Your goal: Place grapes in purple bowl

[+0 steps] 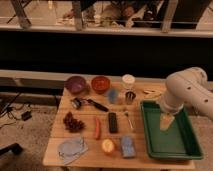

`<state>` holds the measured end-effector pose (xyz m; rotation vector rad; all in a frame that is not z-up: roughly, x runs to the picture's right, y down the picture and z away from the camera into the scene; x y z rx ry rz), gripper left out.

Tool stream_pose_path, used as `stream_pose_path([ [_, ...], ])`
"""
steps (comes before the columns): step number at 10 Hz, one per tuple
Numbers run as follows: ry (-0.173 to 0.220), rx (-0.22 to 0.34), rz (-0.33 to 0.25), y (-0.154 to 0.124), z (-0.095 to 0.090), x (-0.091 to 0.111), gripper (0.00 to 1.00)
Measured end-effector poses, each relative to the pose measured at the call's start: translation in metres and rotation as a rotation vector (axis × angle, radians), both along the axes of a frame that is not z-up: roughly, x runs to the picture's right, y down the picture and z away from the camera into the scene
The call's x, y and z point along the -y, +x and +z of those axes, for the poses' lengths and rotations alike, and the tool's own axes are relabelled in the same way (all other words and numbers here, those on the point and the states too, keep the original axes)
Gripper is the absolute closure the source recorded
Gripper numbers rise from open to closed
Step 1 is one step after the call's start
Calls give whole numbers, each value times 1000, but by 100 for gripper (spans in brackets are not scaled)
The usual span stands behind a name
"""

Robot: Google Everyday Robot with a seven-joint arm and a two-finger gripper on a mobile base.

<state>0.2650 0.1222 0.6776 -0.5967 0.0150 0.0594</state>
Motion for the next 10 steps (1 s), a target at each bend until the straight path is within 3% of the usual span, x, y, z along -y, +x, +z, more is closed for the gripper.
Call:
stream_pose_path([
  [4, 24, 66, -69, -50, 1, -10, 20],
  [8, 98, 132, -149, -114, 20, -13, 20],
  [10, 78, 133, -121, -143, 40, -18, 20],
])
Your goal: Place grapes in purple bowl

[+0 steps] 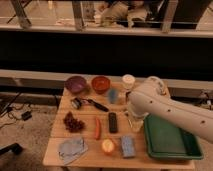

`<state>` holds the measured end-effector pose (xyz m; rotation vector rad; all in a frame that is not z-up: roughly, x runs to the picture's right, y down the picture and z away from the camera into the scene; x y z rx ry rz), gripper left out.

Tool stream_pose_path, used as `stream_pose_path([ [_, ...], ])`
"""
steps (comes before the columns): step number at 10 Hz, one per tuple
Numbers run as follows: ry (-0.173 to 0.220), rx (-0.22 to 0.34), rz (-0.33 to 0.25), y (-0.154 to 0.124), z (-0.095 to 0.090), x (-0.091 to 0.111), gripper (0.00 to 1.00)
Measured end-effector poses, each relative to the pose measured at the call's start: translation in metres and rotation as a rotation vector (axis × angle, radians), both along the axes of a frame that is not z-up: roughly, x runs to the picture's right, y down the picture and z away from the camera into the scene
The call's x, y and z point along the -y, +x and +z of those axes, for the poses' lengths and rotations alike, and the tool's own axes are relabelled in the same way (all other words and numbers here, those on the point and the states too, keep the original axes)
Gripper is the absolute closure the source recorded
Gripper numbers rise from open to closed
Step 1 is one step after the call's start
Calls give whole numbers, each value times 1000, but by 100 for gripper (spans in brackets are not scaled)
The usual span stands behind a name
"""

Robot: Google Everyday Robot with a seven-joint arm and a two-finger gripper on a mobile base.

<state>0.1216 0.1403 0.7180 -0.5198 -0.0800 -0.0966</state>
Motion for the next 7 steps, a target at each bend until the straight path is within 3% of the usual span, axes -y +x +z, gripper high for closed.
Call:
stream_pose_path([
  [2, -58, -12, 43, -20, 14, -8, 20],
  [7, -71, -13, 49, -21, 15, -11, 20],
])
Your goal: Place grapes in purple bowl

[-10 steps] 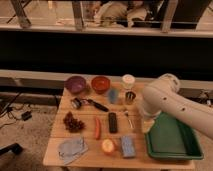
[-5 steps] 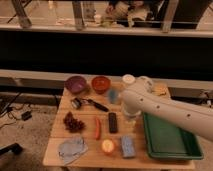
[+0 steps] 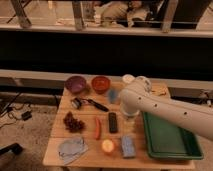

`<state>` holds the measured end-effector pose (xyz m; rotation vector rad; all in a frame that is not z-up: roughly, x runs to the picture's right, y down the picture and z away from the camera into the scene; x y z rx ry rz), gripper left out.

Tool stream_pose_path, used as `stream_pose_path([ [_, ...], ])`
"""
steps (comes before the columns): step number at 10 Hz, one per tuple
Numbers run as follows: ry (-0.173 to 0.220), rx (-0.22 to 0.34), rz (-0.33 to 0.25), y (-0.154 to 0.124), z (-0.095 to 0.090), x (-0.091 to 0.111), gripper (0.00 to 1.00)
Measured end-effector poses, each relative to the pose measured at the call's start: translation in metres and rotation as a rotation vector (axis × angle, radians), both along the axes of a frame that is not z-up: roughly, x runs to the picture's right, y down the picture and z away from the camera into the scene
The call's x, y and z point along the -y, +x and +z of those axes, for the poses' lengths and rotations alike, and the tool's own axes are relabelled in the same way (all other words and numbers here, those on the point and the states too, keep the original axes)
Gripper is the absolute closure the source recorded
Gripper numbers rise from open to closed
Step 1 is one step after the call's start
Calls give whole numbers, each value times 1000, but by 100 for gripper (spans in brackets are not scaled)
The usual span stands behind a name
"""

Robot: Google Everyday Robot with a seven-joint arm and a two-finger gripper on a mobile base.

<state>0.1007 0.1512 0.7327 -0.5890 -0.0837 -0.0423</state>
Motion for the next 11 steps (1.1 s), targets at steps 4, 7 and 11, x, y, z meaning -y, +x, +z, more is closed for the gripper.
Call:
stream_pose_path([
  [4, -18, 118, -6, -43, -2, -15, 20],
  [7, -6, 220, -24, -103, -3, -21, 20],
  [11, 4, 302, -35, -147, 9, -28, 20],
])
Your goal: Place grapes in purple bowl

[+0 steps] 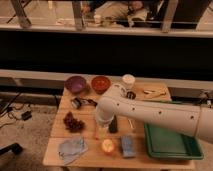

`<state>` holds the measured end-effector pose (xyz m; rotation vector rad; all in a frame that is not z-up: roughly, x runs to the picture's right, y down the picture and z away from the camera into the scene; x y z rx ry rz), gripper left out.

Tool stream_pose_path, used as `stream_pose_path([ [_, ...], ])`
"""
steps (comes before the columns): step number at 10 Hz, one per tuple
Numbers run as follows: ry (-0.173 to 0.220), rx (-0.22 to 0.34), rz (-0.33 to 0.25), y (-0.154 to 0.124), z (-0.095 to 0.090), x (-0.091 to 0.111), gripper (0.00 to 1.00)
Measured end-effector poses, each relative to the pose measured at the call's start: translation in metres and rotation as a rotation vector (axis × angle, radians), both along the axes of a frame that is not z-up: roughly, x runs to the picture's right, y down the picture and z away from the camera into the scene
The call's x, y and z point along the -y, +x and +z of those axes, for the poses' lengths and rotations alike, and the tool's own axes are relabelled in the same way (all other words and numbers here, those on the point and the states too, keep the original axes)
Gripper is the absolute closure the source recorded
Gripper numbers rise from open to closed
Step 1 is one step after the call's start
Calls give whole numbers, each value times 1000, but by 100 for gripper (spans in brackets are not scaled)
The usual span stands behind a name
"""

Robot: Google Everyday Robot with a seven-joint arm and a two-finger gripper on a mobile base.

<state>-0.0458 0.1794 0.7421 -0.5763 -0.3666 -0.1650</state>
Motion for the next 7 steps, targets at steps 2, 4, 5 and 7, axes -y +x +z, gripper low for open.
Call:
stream_pose_path([
  [2, 1, 25, -18, -19, 11, -6, 20],
  [4, 8, 56, -48, -36, 17, -13, 20],
  [5, 7, 76, -62, -48, 19, -16, 20],
  [7, 1, 97, -71, -63, 23, -17, 20],
])
